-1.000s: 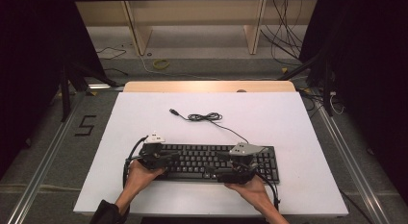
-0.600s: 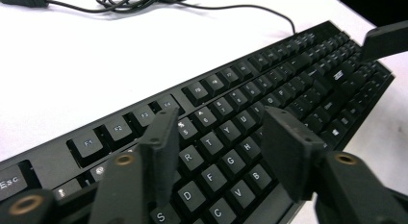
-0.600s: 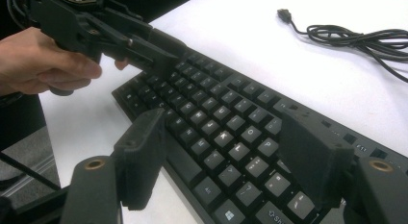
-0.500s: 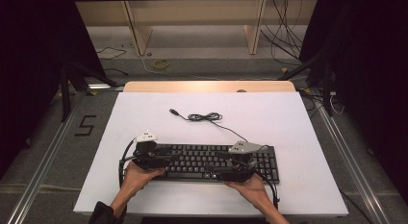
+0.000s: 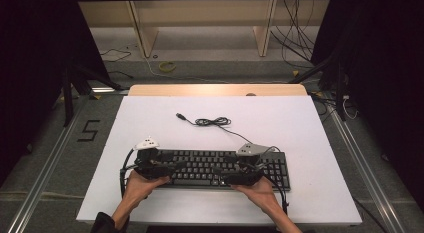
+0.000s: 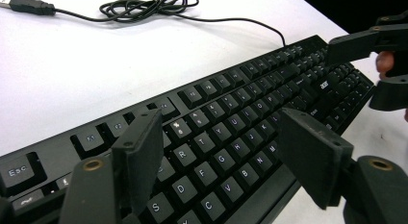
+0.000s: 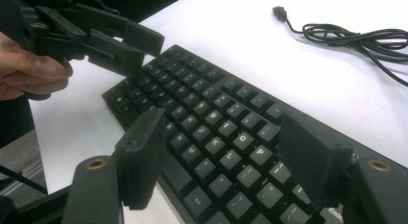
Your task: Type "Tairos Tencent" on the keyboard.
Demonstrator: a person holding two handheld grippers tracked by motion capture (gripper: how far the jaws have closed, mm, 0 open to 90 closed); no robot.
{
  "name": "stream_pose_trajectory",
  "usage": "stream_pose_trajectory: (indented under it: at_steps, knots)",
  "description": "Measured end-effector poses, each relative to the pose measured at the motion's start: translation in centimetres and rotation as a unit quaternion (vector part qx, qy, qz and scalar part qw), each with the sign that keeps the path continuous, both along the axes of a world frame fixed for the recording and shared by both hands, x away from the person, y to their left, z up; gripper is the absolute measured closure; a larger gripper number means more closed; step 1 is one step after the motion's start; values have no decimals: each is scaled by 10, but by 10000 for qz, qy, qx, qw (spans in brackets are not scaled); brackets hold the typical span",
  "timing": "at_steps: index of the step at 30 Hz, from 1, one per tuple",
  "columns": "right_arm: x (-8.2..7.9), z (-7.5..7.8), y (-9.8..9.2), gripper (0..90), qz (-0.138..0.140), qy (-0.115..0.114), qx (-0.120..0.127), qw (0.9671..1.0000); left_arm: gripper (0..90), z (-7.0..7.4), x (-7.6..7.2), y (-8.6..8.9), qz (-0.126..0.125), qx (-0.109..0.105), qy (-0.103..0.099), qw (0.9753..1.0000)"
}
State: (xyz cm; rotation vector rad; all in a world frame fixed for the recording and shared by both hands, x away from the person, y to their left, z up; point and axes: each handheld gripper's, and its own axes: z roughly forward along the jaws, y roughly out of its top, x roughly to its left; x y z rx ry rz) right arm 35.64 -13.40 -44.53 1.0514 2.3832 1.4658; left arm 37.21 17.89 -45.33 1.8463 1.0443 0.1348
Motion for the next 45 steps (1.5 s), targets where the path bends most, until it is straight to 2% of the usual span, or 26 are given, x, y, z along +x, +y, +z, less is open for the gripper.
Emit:
stream_pose_trajectory:
  at_steps: [7,11,19,28,34,45]
  knots:
    - [8,-1,5,383,-12,69,-114,9999,310,1,-5,3,33,-45,-44,10000]
    - [15,-2,8,422,-46,91,-269,9996,297,1,-8,6,71,-116,-94,9999]
    - [25,-8,12,591,-151,197,-534,9983,284,0,-10,9,92,-120,-138,9998]
    - [30,-11,22,805,-97,174,-724,9972,289,0,-15,13,124,-108,-209,9996]
    - [33,-17,31,899,-32,252,-850,9961,295,-1,-17,16,180,-55,-221,9996]
    - [36,-24,40,900,-1,343,-1009,9943,296,-2,-19,17,177,-35,-224,9996]
